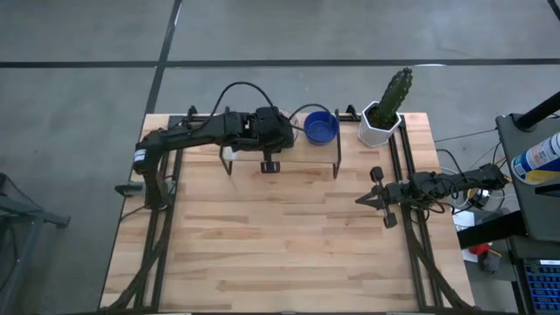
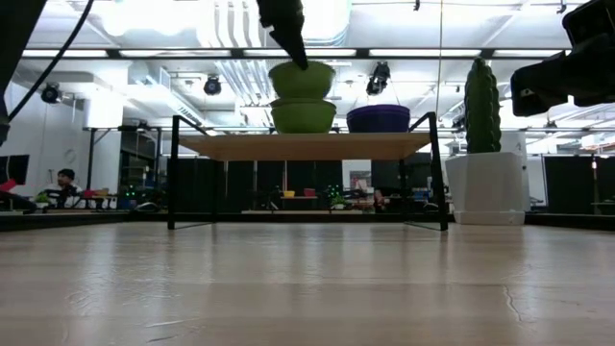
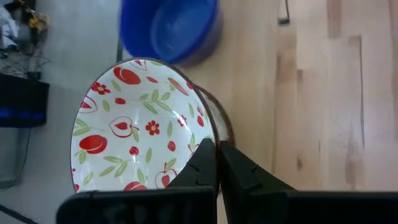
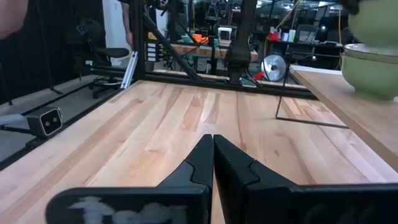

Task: Pick & Place Mini bowls
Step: Stack the green patterned bowl on top of the other green patterned bowl on the shelf

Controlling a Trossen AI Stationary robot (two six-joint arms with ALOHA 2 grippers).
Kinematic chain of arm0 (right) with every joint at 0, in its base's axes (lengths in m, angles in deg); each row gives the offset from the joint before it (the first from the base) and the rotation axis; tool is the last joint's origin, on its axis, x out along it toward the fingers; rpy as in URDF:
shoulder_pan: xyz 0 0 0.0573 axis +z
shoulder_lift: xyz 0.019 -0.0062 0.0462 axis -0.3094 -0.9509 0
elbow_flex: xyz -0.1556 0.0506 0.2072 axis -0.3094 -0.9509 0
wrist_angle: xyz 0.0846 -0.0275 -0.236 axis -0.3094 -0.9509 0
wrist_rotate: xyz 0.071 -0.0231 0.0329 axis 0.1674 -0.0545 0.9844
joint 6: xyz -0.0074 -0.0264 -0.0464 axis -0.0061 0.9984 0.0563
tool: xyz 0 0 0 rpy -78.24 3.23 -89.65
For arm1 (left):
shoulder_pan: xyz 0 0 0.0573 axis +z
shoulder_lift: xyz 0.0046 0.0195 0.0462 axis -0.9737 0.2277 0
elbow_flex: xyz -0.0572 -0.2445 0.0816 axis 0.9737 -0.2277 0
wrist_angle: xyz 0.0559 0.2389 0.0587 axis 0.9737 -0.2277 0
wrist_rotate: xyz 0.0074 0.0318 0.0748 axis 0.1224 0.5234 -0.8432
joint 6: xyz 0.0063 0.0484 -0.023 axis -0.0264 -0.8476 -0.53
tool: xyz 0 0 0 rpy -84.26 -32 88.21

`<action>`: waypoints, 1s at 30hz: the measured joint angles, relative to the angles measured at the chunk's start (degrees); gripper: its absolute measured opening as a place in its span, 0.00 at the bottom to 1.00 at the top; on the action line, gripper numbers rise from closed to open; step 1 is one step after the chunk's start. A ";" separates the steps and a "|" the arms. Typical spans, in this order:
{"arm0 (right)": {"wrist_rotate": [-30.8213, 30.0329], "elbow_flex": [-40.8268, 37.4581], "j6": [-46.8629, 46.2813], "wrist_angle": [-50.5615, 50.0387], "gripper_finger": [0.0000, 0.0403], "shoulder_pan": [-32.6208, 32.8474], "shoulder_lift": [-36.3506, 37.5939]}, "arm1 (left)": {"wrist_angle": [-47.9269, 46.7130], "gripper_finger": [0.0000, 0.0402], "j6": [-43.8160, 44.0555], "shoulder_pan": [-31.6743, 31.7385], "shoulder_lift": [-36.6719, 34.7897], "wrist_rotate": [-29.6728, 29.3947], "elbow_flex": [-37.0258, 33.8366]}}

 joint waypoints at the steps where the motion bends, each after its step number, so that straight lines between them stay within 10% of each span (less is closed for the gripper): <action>1: 0.00 0.01 0.08 -0.01 0.02 0.01 -0.01 | 0.02 0.00 -0.12 0.07 0.00 -0.06 -0.82; 30: 0.00 0.00 0.20 -0.01 0.02 0.02 -0.01 | 5.48 0.00 -2.64 1.09 0.02 -1.59 -6.67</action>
